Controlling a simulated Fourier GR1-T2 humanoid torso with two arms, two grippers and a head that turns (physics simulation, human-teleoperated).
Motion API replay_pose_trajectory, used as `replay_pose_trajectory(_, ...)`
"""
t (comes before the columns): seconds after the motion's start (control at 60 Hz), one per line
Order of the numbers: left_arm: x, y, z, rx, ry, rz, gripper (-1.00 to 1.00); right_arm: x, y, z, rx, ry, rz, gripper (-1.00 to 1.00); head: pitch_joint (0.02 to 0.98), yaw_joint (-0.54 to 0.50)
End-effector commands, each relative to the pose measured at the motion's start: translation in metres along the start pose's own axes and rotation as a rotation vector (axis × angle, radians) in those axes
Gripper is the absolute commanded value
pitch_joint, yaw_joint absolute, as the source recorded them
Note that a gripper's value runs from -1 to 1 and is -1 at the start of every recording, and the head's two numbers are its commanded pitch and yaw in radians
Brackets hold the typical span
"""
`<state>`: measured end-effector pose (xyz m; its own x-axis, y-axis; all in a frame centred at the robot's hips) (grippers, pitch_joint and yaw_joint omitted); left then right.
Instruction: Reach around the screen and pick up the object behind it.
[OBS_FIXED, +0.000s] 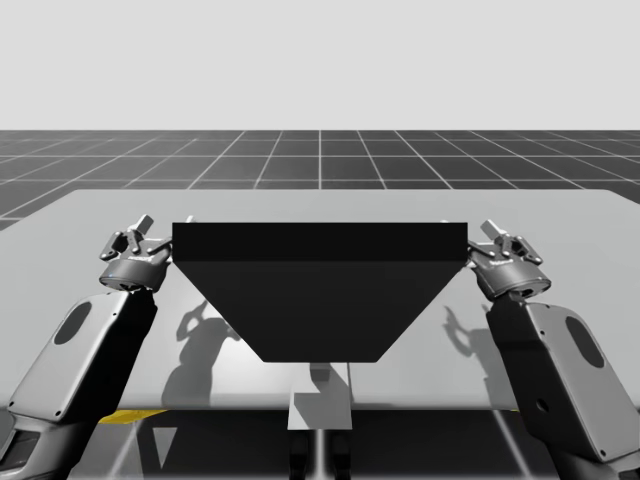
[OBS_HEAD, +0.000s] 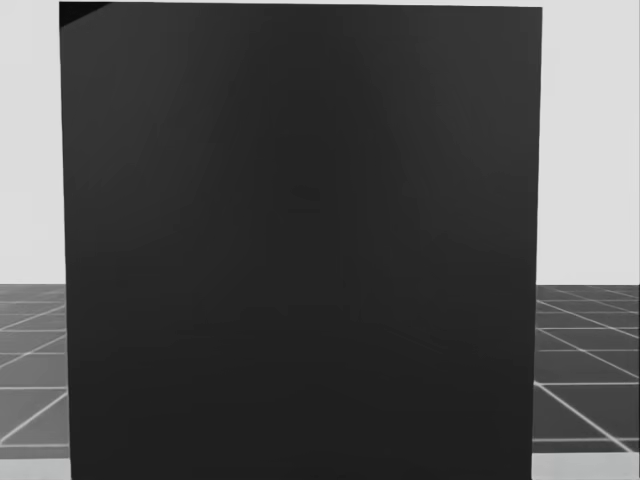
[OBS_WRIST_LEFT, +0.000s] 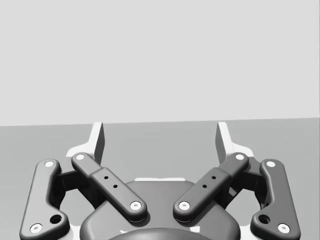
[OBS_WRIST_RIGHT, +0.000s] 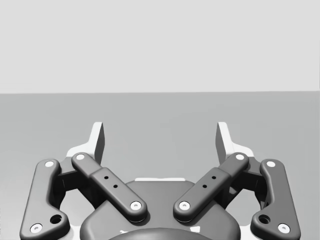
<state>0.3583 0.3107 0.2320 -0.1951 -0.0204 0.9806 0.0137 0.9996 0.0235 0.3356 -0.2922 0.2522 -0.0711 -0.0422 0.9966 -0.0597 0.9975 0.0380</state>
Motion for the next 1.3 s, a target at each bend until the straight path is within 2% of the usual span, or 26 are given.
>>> replay_pose_trajectory(0.017, 0.0, 0.0, -0.001, -0.002, 0.0, 0.0, -1.0, -0.001, 0.002, 0.005, 0.012, 0.027, 0.017, -1.0, 0.048, -0.03)
replay_pose_trajectory(0.033, 0.0, 0.0, -0.001, -0.003, 0.001, 0.001, -1.0, 0.0, 0.002, 0.005, 0.02, 0.004, 0.006, -1.0, 0.048, -0.03)
replay_pose_trajectory(0.083, 0.0, 0.0, -0.001, -0.003, 0.002, 0.001, -1.0, 0.002, 0.003, 0.006, 0.025, -0.009, 0.01, -1.0, 0.047, -0.03)
replay_pose_trajectory(0.117, 0.0, 0.0, 0.0, -0.005, 0.003, 0.002, -1.0, 0.003, 0.004, 0.005, 0.066, -0.012, -0.004, -1.0, 0.048, -0.02)
replay_pose_trajectory(0.183, 0.001, 0.0, 0.001, -0.009, 0.001, 0.005, -1.0, 0.001, 0.003, 0.005, 0.083, -0.01, 0.021, -1.0, 0.048, -0.02)
replay_pose_trajectory(0.283, 0.007, 0.001, 0.004, -0.043, 0.016, 0.02, -1.0, 0.005, 0.002, 0.009, 0.152, -0.026, 0.014, -1.0, 0.051, -0.03)
replay_pose_trajectory(0.35, 0.014, 0.002, 0.008, -0.098, 0.031, 0.04, -1.0, 0.009, 0.001, 0.014, 0.215, -0.05, 0.023, -1.0, 0.055, -0.03)
replay_pose_trajectory(0.417, 0.02, 0.005, 0.013, -0.132, 0.031, 0.038, -1.0, 0.012, -0.001, 0.018, 0.262, -0.064, 0.029, -1.0, 0.058, -0.03)
replay_pose_trajectory(0.467, 0.023, 0.008, 0.02, -0.178, 0.044, 0.037, -1.0, 0.016, -0.003, 0.022, 0.324, -0.071, 0.015, -1.0, 0.059, -0.03)
replay_pose_trajectory(0.617, 0.022, 0.015, 0.04, -0.294, 0.101, 0.015, -1.0, 0.019, -0.005, 0.029, 0.421, -0.081, 0.03, -1.0, 0.065, -0.03)
replay_pose_trajectory(0.65, 0.022, 0.017, 0.047, -0.333, 0.124, 0.009, -1.0, 0.019, -0.006, 0.031, 0.457, -0.078, 0.025, -1.0, 0.066, -0.03)
replay_pose_trajectory(0.7, 0.024, 0.021, 0.054, -0.348, 0.136, 0.004, -1.0, 0.018, -0.006, 0.033, 0.497, -0.075, 0.03, -1.0, 0.067, -0.03)
replay_pose_trajectory(0.767, 0.027, 0.025, 0.063, -0.398, 0.155, 0.005, -1.0, 0.018, -0.006, 0.037, 0.554, -0.072, 0.032, -1.0, 0.068, -0.03)
replay_pose_trajectory(0.8, 0.028, 0.026, 0.066, -0.409, 0.159, 0.001, -1.0, 0.018, -0.006, 0.038, 0.565, -0.074, 0.042, -1.0, 0.068, -0.03)
replay_pose_trajectory(0.883, 0.03, 0.03, 0.074, -0.484, 0.185, 0.015, -1.0, 0.017, -0.006, 0.043, 0.636, -0.081, 0.044, -1.0, 0.068, -0.03)
replay_pose_trajectory(1.0, 0.026, 0.033, 0.081, -0.564, 0.216, 0.006, -1.0, 0.016, -0.01, 0.046, 0.689, -0.083, 0.052, -1.0, 0.068, -0.03)
replay_pose_trajectory(1.033, 0.023, 0.034, 0.083, -0.583, 0.229, -0.017, -1.0, 0.016, -0.011, 0.048, 0.705, -0.085, 0.06, -1.0, 0.069, -0.03)
replay_pose_trajectory(1.1, 0.019, 0.034, 0.086, -0.618, 0.252, -0.011, -1.0, 0.015, -0.013, 0.049, 0.726, -0.081, 0.064, -1.0, 0.07, -0.03)
replay_pose_trajectory(1.15, 0.017, 0.033, 0.089, -0.652, 0.27, -0.031, -1.0, 0.014, -0.014, 0.05, 0.742, -0.079, 0.067, -1.0, 0.072, -0.03)
replay_pose_trajectory(1.2, 0.015, 0.032, 0.09, -0.681, 0.284, -0.022, -1.0, 0.014, -0.014, 0.05, 0.743, -0.078, 0.072, -1.0, 0.073, -0.03)
replay_pose_trajectory(1.3, 0.009, 0.03, 0.089, -0.721, 0.311, -0.033, -1.0, 0.013, -0.015, 0.05, 0.752, -0.073, 0.079, -1.0, 0.073, -0.03)
